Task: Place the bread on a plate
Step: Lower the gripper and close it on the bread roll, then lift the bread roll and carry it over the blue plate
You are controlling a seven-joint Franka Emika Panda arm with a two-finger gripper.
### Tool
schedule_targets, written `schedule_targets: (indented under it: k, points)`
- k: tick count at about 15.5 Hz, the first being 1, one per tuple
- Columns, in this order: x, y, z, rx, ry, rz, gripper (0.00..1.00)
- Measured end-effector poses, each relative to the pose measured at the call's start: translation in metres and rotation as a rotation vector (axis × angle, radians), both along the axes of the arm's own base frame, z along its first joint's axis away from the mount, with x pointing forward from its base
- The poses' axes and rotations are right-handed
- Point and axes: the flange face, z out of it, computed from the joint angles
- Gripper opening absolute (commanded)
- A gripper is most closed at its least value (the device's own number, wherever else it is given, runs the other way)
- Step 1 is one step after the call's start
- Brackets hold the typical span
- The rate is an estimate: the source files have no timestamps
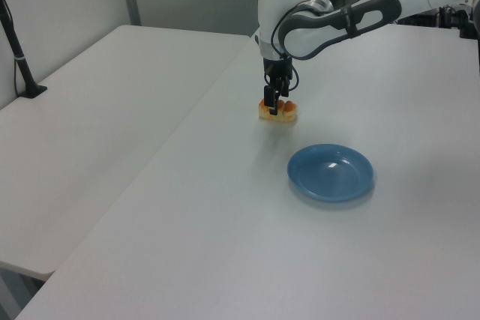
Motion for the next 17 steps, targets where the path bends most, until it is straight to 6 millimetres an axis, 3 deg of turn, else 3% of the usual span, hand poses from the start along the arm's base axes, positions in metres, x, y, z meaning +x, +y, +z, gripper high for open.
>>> schedule_targets:
  k: [5,8,11,15,17]
  points:
    - [0.0,-0.005,-0.007,-0.012,0.01,-0.001,0.79]
    - [-0.001,-0.005,-0.019,-0.049,0.023,-0.008,0.45]
    - [0.0,-0.003,-0.021,-0.051,0.017,-0.013,0.33]
    - [0.001,-0.002,-0.013,-0.051,0.003,-0.014,0.29]
    - [0.001,0.001,0.002,-0.048,-0.017,-0.012,0.29]
